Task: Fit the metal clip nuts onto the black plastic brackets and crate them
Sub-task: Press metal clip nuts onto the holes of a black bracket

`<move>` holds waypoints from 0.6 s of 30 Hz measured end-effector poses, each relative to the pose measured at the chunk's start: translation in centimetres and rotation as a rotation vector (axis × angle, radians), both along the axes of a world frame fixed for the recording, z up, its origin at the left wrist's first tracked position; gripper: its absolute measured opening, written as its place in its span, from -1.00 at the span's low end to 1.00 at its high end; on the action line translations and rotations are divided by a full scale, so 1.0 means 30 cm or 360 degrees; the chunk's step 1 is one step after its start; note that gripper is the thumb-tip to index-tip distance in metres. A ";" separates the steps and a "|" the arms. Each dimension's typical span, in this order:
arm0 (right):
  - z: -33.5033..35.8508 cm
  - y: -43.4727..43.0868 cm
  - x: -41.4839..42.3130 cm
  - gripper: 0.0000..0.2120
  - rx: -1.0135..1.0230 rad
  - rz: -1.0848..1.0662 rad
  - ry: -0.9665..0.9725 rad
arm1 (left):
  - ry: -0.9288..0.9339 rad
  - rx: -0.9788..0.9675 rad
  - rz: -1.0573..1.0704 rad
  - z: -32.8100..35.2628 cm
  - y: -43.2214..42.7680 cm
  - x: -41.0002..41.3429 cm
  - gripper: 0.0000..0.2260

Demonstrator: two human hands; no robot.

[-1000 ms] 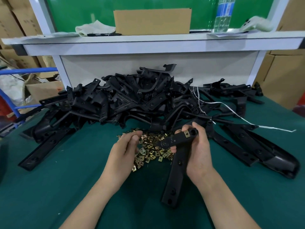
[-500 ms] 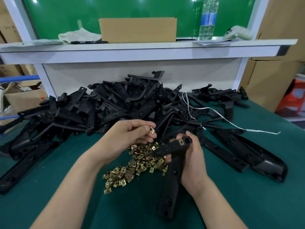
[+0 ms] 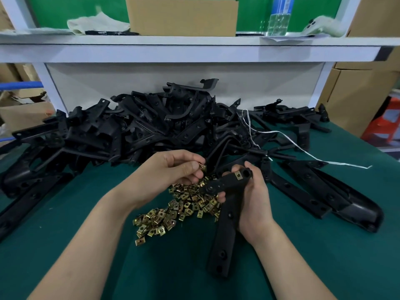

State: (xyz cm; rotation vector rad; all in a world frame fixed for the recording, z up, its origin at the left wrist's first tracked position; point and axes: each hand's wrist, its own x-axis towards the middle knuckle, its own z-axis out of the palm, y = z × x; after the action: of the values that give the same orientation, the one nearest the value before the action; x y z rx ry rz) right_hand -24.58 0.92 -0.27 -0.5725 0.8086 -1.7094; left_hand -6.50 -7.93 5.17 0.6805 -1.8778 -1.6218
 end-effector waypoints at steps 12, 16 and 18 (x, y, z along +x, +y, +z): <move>0.011 0.012 0.002 -0.62 0.0023 -0.0026 -0.0028 | 0.0058 -0.0008 0.0048 0.008 0.018 -0.002 -0.82; 0.007 0.012 0.006 -0.63 -0.0006 -0.0011 -0.0011 | 0.0039 -0.0054 0.0070 0.008 0.018 -0.004 -0.78; 0.006 0.012 0.006 -0.63 -0.0019 0.0003 -0.0009 | 0.0023 -0.0061 0.0083 0.010 0.017 -0.003 -0.80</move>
State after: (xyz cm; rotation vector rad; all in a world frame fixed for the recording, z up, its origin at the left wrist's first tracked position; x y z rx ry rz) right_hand -24.39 1.27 -0.09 -0.5764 0.7942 -1.7144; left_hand -6.58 -7.43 5.47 0.6935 -1.8608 -1.5503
